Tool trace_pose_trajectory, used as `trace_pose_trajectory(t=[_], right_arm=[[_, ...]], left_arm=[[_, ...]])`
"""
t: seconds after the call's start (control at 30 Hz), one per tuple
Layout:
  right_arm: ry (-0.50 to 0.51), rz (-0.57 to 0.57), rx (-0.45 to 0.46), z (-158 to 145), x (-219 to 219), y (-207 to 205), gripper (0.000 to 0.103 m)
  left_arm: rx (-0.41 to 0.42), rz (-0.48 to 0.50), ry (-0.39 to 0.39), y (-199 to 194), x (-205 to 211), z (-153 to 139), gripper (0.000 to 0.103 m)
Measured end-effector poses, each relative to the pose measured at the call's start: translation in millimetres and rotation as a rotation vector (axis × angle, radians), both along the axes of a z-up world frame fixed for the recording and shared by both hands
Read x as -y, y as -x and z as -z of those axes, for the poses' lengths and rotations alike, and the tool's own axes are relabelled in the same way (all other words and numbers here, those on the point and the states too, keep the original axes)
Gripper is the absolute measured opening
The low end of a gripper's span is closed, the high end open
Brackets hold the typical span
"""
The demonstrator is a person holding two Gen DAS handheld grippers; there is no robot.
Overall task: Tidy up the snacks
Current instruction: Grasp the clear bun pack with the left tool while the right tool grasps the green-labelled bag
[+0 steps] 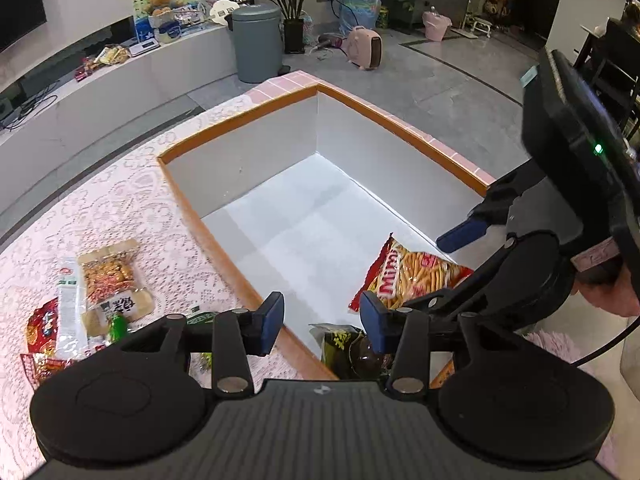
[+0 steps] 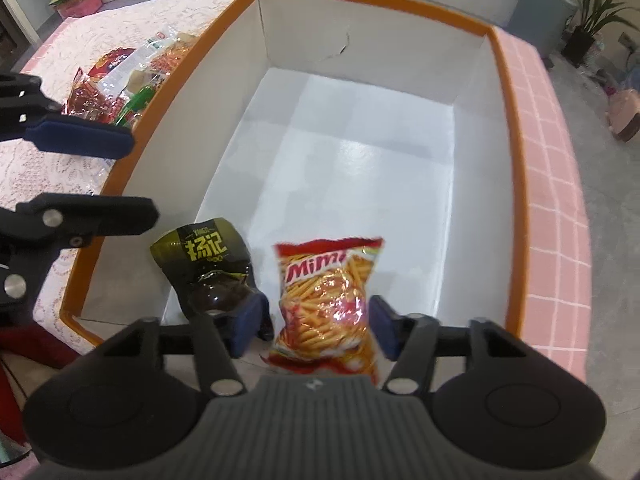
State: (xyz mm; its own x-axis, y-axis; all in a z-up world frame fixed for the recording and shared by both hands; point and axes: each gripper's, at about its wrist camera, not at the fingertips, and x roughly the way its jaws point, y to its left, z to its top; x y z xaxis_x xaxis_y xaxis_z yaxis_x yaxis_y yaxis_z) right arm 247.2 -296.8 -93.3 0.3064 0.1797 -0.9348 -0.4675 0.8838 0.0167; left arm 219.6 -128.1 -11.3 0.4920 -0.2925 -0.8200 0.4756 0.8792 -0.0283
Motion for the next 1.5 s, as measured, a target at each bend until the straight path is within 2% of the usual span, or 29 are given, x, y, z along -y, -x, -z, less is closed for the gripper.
trace_pose_trajectory(t=[0.1, 0.23, 0.33, 0.43, 0.6, 0.9, 1.1, 1.27, 1.5], right_arm=[[0.014, 0.011, 0.034, -10.7, -1.8, 6.3, 0.067], [0.033, 0.011, 0.127, -27.7, -9.0, 22.0, 0.068], [0.003, 0.011, 0.201, -40.9, -15.4, 38.8, 0.069], [-0.009, 0.000, 0.294, -51.3, -30.5, 56.1, 0.075], [-0.040, -0.003, 0.405, -64.6, -58.3, 78.6, 0.075], [-0.161, 0.046, 0.445, -65.5, -110.0, 103.1, 0.075], [-0.223, 0.078, 0.479, -50.4, -140.9, 114.9, 0.075], [-0.216, 0.093, 0.452, -32.8, -161.1, 119.1, 0.075], [-0.263, 0.124, 0.397, -12.9, -168.9, 114.3, 0.074]], left_arm=[[0.016, -0.014, 0.009, 6.2, -8.6, -4.4, 0.053], [0.045, -0.036, 0.013, 16.9, -23.5, -9.5, 0.055], [0.073, -0.065, 0.000, 25.2, -36.2, -13.5, 0.055], [0.098, -0.100, -0.001, 33.3, -49.6, -17.3, 0.055], [0.134, -0.154, -0.008, 46.0, -73.7, -22.0, 0.055], [0.120, -0.265, 0.001, 67.3, -126.1, -12.4, 0.055], [0.131, -0.358, 0.035, 82.1, -165.1, 0.0, 0.055], [0.118, -0.436, 0.058, 88.3, -188.0, 13.9, 0.055], [0.123, -0.498, 0.053, 91.2, -203.0, 30.2, 0.055]])
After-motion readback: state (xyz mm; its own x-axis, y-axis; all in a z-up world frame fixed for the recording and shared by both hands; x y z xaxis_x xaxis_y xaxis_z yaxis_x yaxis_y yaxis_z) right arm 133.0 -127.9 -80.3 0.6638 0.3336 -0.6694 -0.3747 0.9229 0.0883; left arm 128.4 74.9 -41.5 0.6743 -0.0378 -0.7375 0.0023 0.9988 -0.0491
